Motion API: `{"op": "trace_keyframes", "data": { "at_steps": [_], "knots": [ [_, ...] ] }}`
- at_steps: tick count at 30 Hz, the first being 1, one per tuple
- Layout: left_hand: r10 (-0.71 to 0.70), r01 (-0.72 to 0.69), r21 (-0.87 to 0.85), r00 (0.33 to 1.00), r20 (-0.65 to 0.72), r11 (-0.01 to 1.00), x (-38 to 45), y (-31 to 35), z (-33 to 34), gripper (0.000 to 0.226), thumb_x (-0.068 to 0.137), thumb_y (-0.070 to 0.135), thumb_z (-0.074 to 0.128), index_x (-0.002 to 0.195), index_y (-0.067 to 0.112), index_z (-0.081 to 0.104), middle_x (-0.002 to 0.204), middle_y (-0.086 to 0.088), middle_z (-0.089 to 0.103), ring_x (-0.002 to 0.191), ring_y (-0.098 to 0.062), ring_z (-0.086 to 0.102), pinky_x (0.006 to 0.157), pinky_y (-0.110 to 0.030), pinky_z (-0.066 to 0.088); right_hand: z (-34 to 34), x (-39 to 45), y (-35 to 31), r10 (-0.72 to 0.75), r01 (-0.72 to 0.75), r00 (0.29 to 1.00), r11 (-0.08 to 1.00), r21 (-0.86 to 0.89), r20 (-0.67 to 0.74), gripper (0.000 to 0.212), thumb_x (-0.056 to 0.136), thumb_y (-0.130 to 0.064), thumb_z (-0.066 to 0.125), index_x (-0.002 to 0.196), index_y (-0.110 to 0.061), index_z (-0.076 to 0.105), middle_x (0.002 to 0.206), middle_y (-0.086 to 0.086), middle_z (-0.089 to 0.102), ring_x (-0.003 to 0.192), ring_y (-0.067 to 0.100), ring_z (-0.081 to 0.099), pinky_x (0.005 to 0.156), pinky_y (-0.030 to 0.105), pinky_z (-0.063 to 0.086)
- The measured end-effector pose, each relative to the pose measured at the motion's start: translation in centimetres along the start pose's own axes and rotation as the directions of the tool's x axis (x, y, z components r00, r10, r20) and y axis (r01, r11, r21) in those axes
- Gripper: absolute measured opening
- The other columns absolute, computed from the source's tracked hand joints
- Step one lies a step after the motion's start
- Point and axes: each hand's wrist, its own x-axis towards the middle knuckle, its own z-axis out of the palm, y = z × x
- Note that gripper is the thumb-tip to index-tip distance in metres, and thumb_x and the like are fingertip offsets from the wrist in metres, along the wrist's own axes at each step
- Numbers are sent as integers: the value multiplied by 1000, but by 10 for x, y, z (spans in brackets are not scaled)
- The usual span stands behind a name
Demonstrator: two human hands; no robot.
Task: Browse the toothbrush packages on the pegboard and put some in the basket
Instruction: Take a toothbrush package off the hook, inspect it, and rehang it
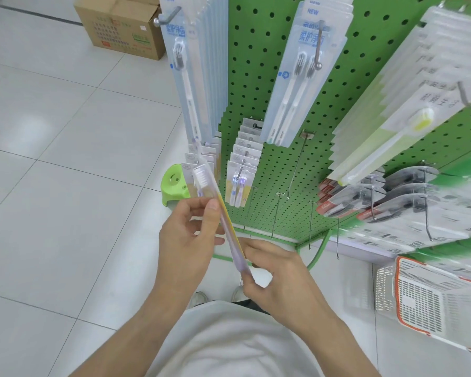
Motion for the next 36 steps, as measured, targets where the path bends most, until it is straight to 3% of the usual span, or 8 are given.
{"op": "trace_keyframes", "data": {
  "at_steps": [7,11,16,20,24,28,32,36],
  "knots": [
    [9,-10,12,999,44,1000,-6,-4,0,21,97,27,62,94,10,74,81,1,78,76,-18,77,67,-28,62,-1,-7,0,-24,16,999,970,-244,-28,52,73,-20,68,125,-20,69,137,-7,64,113,15,66,85,33,60],
    [-8,2,78,997,78,997,-1,-12,-2,23,102,19,56,96,6,74,80,0,79,76,-18,77,65,-29,62,-9,-14,3,107,-107,994,991,-75,1,44,79,-40,77,122,-31,72,138,-21,57,121,-4,56,103,22,46],
    [-110,103,46,970,215,994,-2,-16,-1,21,102,16,56,98,6,74,83,-4,79,76,-22,77,63,-27,62,-16,-11,4,227,-215,971,966,141,-75,28,81,-26,85,103,-31,68,96,-17,63,82,9,66,71,24,55],
    [-149,163,-15,933,327,987,-6,-15,0,20,100,15,58,103,4,74,88,-10,79,80,-27,77,67,-32,63,-24,-4,6,366,-346,931,871,348,8,46,71,-23,93,101,-32,59,85,-7,67,58,15,63,58,31,52],
    [-219,221,51,861,460,974,-9,-18,3,20,100,14,58,104,3,75,88,-14,78,80,-33,76,67,-35,63,-27,9,7,323,-298,946,865,404,5,53,58,-41,97,97,-35,62,87,-8,73,64,20,68,60,41,55],
    [-220,165,152,832,509,974,-14,-21,6,28,104,16,52,98,0,73,86,-15,78,79,-33,76,66,-35,63,-32,28,9,294,-211,953,815,541,-72,66,52,-28,95,110,-30,62,102,-4,76,86,24,73,67,43,61],
    [-222,137,190,798,560,972,-13,-19,4,35,104,23,48,99,-5,70,90,-15,78,82,-32,75,71,-37,63,-38,44,8,338,-161,931,718,678,-137,39,74,-8,82,106,-16,63,90,-3,77,61,13,69,39,24,46],
    [-208,97,215,782,588,972,-14,-16,4,34,105,19,46,94,-4,68,90,-14,78,82,-30,76,74,-41,63,-41,53,8,354,-133,913,726,675,-202,16,82,-21,76,91,-13,64,75,-1,73,48,14,62,36,23,40]
  ]
}}
